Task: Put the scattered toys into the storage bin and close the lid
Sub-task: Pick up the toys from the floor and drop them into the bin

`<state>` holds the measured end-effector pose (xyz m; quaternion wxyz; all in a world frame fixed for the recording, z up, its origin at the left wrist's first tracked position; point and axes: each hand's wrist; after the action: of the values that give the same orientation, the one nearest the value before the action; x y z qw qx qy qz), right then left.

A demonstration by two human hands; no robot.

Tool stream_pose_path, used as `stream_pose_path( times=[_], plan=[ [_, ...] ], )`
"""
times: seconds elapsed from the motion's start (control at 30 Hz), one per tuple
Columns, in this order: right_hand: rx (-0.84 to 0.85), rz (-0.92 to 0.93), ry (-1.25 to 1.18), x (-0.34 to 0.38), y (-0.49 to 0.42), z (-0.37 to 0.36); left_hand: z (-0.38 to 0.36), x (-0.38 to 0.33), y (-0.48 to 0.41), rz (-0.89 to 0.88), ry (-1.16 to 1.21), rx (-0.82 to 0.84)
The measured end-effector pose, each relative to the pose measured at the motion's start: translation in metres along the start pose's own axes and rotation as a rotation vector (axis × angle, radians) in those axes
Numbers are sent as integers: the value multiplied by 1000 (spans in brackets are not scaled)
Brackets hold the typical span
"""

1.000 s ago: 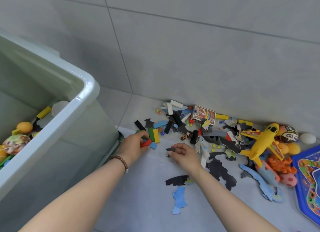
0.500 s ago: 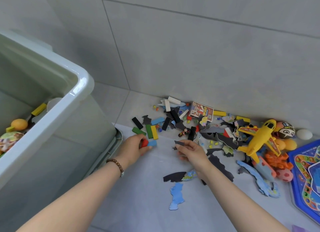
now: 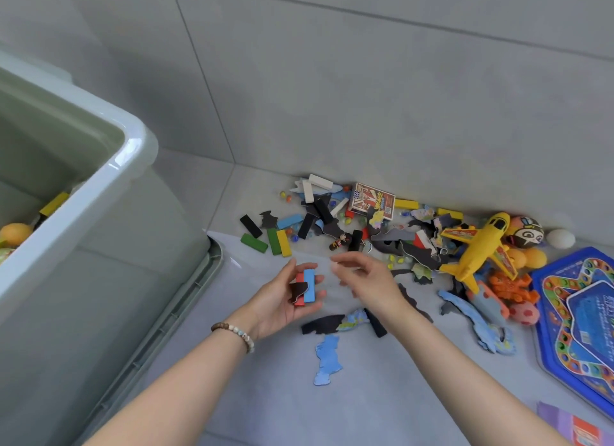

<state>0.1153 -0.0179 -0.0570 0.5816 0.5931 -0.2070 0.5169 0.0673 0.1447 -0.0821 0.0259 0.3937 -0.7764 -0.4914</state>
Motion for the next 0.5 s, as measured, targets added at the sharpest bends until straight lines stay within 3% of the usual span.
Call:
stream_pose_path(
  times=[0.13,0.27,0.5],
  plan=[
    [-168,-27,125,-33,8,46,9,10,0,-48,-291,-149],
    [-293,-71,401,-70,23,70,15,24,1,-77,-346,-221],
    [-372,-179,606,-90,33,61,-1,42,0,-114,-378,-213]
  ],
)
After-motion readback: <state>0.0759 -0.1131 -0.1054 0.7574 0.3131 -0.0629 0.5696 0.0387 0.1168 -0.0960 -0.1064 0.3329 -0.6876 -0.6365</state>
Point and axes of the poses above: each hand's wrist, its own y-axis away from the middle knuckle, its own z-axis out of the back of the hand, x = y × z, and after that the axes turned 1 degree about -x, right-handed
